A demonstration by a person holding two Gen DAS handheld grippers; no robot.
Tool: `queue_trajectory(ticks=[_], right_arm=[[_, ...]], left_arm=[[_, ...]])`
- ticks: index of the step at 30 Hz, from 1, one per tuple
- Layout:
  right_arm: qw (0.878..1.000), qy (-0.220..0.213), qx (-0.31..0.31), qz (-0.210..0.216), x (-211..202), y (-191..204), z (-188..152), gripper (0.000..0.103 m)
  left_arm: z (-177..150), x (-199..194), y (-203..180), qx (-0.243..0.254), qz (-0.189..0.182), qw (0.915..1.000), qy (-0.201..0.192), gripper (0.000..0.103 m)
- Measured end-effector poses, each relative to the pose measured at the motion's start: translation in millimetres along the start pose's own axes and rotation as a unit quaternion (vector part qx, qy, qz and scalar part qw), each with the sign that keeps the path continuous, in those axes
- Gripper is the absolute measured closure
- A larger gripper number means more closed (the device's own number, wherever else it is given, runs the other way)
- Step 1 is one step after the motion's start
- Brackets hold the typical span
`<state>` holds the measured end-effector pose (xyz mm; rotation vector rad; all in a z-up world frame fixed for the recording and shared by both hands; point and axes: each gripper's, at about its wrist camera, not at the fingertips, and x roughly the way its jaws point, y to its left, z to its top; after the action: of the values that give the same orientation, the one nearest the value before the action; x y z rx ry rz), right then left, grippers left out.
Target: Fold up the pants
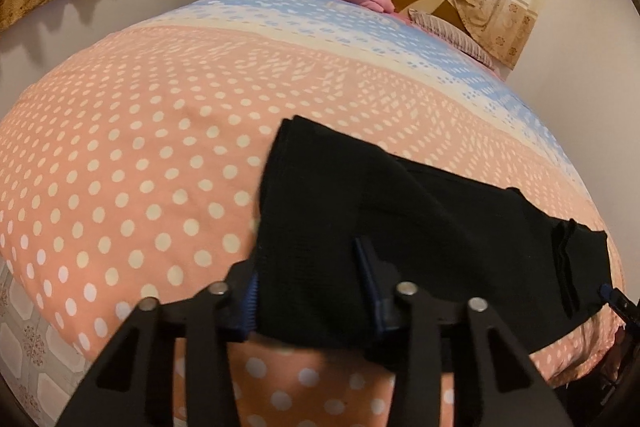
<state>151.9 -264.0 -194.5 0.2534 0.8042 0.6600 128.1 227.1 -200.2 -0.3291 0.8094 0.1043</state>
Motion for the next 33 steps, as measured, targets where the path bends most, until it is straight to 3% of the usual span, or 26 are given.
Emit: queue_trajectory(ticks=[3, 11, 18, 26, 33], right_arm=[[1.0, 0.003, -0.001, 0.0, 2.4, -0.5, -1.7, 0.054], [1.0, -0.023, -0.013, -0.002, -6.1, 2.8, 0.0, 0.054], [0.998, -0.048, -0.023, -0.015, -18.3, 5.6, 3.5, 0.054], [0.996, -0.079, 0.014, -0.042, -38.9, -16.4, 11.4, 0.054], [0.988, -0.113, 0.082, -0.063, -61.1, -54.2, 17.2, 0.054]], left_arm=[[1.6, -1.5, -1.3, -0.002, -0.003, 1.0, 0.001, 0.067], [23.7, -33.1, -3.4, -0.024, -0.077, 0.996, -0.039, 0.072], [35.3, -67.4, -35.7, 0.007, -0.129, 0.9878, -0.086, 0.072], [54.6, -93.8, -114.4, 0.08, -0.201, 0.9704, -0.108, 0.073], [59.9, -91.0, -202.8, 0.157, -0.258, 0.9496, -0.084, 0.074]])
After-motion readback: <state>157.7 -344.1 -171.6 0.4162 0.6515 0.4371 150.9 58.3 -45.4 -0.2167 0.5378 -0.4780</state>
